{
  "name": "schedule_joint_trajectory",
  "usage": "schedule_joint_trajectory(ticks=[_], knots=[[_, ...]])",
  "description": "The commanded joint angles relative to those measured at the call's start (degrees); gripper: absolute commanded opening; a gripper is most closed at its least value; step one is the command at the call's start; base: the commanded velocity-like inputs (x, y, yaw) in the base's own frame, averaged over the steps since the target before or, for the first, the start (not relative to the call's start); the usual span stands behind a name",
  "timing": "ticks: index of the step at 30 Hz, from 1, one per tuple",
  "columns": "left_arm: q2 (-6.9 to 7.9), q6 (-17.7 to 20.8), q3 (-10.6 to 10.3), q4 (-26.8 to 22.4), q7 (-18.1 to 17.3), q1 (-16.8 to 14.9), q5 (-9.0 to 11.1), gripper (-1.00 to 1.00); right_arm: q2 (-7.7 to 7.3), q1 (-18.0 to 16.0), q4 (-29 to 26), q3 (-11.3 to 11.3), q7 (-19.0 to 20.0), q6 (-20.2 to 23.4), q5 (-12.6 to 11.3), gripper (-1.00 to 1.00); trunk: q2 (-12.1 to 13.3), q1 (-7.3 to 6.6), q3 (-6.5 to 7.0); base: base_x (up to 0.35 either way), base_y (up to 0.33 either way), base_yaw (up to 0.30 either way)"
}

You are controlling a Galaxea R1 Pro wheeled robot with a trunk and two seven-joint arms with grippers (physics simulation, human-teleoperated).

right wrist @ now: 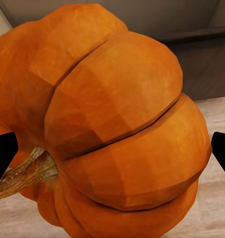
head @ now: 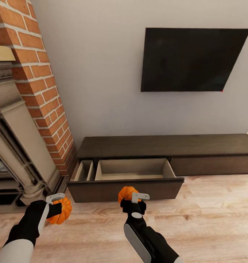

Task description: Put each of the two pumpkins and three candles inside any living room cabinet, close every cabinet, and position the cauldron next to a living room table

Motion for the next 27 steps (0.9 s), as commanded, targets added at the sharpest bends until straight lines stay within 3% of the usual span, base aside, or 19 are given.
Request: schedule_joint_trajectory(ticks=[1, 21, 27], knots=[[0.02, 0.0, 0.0, 0.0, 0.1, 0.0, -0.1, -1.0, 0.0, 0.0, 0.0, 0.0, 0.0, 0.0, 0.0, -1.0, 0.4, -0.23, 0.18, 0.0, 0.0, 0.0], [0.04, 0.0, 0.1, 0.0, 0.2, 0.0, -0.2, -1.0, 0.0, 0.0, 0.1, -0.5, 0.0, 0.3, -0.7, -1.0, 8.4, -4.62, 3.77, 0.0, 0.0, 0.0], [-0.13, 1.4, 0.2, -1.0, 0.2, -0.5, -0.1, -1.0, 0.0, -1.7, -0.2, -0.9, -0.7, 3.5, -0.9, -1.0, 10.8, -5.94, 4.85, 0.0, 0.0, 0.0]])
